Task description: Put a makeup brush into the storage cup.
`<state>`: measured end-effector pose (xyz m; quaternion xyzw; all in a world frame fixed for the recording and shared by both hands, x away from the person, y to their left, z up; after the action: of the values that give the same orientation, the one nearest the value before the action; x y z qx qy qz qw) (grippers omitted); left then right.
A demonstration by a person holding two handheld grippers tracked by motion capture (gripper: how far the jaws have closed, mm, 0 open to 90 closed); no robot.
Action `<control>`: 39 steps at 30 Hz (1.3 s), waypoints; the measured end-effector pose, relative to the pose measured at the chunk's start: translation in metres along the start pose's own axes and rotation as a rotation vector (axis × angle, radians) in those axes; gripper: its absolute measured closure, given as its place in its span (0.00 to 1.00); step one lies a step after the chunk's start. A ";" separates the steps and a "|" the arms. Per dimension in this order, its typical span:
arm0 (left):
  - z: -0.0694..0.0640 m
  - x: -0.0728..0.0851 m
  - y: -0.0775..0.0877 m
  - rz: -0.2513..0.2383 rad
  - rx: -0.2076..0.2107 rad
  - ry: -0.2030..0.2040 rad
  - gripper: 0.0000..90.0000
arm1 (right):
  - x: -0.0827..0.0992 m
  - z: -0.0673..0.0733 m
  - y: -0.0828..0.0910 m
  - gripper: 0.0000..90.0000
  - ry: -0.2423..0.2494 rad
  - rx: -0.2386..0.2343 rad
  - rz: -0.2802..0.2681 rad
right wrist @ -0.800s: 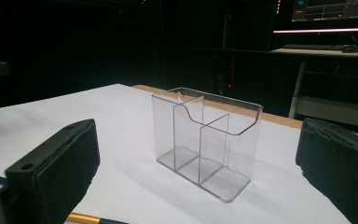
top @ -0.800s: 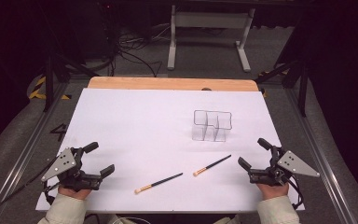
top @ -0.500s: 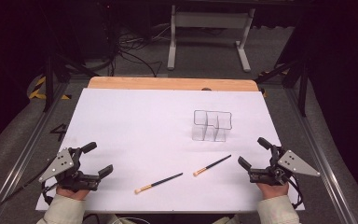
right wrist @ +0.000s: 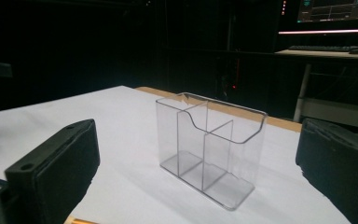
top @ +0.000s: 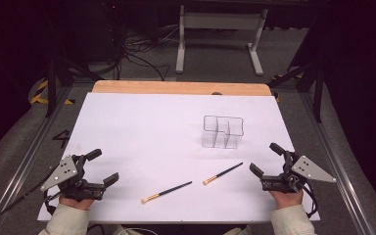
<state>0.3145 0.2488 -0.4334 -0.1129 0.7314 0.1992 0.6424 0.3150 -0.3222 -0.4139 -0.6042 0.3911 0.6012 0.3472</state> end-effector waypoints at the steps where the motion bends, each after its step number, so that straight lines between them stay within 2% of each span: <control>1: 0.000 0.000 0.000 -0.003 0.000 0.005 0.00 | -0.001 0.001 -0.001 0.00 -0.010 -0.006 -0.001; 6: 0.000 0.000 0.001 -0.002 -0.004 -0.002 0.00 | -0.004 0.012 -0.006 0.00 -0.005 -0.034 -0.003; 10: 0.000 0.000 0.001 -0.001 -0.001 -0.001 0.00 | -0.008 0.019 -0.011 0.00 -0.028 -0.057 -0.010; 17: -0.001 0.000 0.000 -0.001 0.002 0.004 0.00 | -0.012 0.038 -0.023 0.00 -0.005 -0.105 -0.003; 23: -0.001 0.000 0.000 0.002 0.000 0.001 0.00 | -0.016 0.050 -0.031 0.00 -0.006 -0.146 -0.012; 30: 0.000 0.000 0.000 0.005 -0.002 -0.001 0.00 | -0.019 0.054 -0.035 0.00 -0.019 -0.176 -0.020; 33: -0.001 0.000 0.000 0.006 -0.002 0.010 0.00 | -0.021 0.057 -0.038 0.00 0.001 -0.185 0.006; 39: -0.001 0.000 0.001 0.015 0.000 0.009 0.00 | -0.039 0.067 -0.048 0.02 0.109 -0.223 0.110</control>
<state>0.3131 0.2490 -0.4335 -0.1082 0.7351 0.2034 0.6376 0.3288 -0.2384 -0.3798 -0.6485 0.3727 0.6254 0.2224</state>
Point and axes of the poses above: each handheld gripper's, and its own axes: y roughly backward along the jaws, x roughly out of its underside, z roughly to its left, the point moved 1 cm from there along -y, roughly forward along the jaws, and after that the axes turned 13 degrees about x, right-handed, at the moved point
